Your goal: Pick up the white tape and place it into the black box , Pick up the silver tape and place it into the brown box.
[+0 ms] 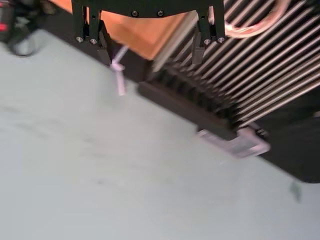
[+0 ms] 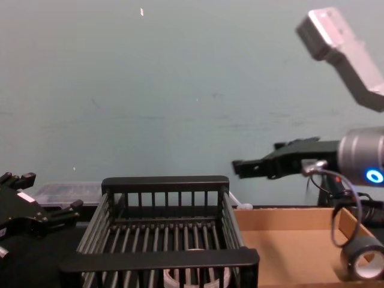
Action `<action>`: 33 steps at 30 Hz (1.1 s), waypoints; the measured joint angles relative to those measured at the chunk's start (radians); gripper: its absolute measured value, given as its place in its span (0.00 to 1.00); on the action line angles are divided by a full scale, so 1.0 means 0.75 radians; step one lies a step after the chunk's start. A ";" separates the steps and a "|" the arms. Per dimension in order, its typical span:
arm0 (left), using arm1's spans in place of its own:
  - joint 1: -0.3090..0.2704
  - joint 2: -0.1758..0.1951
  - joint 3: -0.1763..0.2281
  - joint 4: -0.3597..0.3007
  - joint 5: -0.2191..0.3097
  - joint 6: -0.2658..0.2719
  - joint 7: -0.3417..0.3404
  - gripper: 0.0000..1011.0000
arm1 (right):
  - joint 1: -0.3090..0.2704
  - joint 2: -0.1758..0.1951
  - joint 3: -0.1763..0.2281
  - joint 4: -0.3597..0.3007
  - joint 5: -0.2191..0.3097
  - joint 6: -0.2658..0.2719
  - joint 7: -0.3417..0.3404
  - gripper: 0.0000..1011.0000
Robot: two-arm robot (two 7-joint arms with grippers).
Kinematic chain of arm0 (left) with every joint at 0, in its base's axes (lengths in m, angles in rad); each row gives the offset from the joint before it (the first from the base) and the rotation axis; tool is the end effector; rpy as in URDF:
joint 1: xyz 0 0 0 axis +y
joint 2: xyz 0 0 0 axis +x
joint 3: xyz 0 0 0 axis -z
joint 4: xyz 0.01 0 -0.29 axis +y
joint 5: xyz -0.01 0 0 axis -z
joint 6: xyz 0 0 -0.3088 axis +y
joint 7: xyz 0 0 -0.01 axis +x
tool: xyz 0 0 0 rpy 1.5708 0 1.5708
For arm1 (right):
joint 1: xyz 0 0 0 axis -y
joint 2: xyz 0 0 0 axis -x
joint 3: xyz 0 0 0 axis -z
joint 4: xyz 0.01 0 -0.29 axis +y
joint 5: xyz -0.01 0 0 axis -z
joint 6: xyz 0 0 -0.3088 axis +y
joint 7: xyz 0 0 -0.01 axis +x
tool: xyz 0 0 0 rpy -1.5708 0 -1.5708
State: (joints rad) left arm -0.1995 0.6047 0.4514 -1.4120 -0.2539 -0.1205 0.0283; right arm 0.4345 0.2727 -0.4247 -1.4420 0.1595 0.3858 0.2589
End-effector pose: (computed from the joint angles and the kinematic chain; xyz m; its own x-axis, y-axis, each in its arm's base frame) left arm 0.3581 0.0827 -0.3023 0.2923 0.8803 0.3737 -0.9553 0.2873 0.0703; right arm 0.4221 0.0362 -0.2096 0.5438 -0.8180 0.1874 0.8306 0.4927 -0.2597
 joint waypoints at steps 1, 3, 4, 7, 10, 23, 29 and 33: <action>0.000 0.000 0.000 0.000 0.000 0.000 0.000 0.99 | -0.007 0.002 0.006 -0.006 -0.007 -0.012 -0.011 0.99; 0.000 0.000 0.000 0.000 0.000 0.000 0.000 0.99 | -0.035 0.008 0.029 -0.027 -0.030 -0.058 -0.049 0.99; 0.000 0.000 0.000 0.000 0.000 0.000 0.000 0.99 | -0.045 0.010 0.036 -0.033 -0.037 -0.073 -0.062 0.99; 0.000 0.000 0.000 0.000 0.000 0.000 0.000 0.99 | -0.086 0.022 0.063 -0.060 -0.066 -0.126 -0.105 0.99; 0.000 0.000 0.000 0.000 0.000 0.000 0.000 0.99 | -0.134 0.040 0.086 -0.085 -0.098 -0.182 -0.141 0.99; 0.000 0.000 0.000 0.000 0.000 0.000 0.000 0.99 | -0.343 0.085 0.171 -0.184 -0.181 -0.304 -0.239 0.99; 0.000 0.000 0.000 0.000 0.000 0.000 0.000 0.99 | -0.413 0.076 0.199 -0.201 -0.211 -0.326 -0.278 0.99; 0.000 0.000 0.000 0.000 0.000 0.000 0.000 0.99 | -0.435 0.064 0.205 -0.199 -0.247 -0.348 -0.310 0.99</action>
State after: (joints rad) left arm -0.1995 0.6047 0.4514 -1.4119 -0.2539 -0.1205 0.0283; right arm 0.1083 0.3207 -0.2707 -1.5910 -0.0258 0.1247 0.0267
